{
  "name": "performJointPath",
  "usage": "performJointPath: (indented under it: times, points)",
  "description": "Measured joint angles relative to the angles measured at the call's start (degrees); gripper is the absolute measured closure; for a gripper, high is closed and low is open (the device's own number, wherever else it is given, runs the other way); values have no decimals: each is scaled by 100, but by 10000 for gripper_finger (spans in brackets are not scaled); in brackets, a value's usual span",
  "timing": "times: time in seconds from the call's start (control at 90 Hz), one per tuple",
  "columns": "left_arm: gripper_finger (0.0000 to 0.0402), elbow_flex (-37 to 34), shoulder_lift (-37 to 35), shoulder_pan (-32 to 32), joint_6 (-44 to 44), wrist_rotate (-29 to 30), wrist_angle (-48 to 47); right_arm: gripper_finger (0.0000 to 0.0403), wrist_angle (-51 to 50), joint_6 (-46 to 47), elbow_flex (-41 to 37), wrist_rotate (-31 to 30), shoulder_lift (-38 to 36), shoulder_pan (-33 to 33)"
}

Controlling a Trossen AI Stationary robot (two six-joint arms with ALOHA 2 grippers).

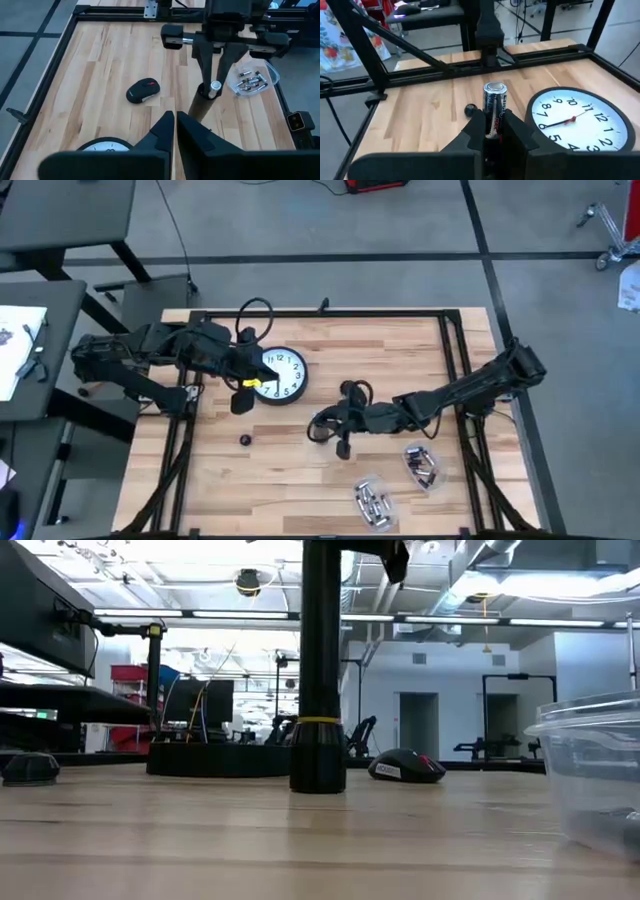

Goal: Insert battery
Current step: Insert the silver battery into the black flashlight battery compartment

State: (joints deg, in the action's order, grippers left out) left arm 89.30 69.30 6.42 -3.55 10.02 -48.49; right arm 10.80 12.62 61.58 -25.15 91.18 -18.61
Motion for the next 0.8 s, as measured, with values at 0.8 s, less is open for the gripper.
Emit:
performJointPath:
  times: [0.8]
  points:
    - [402, -1, 2, -2, 2, 4, -9, 300, -243, -262, -2, 130, 4, 72]
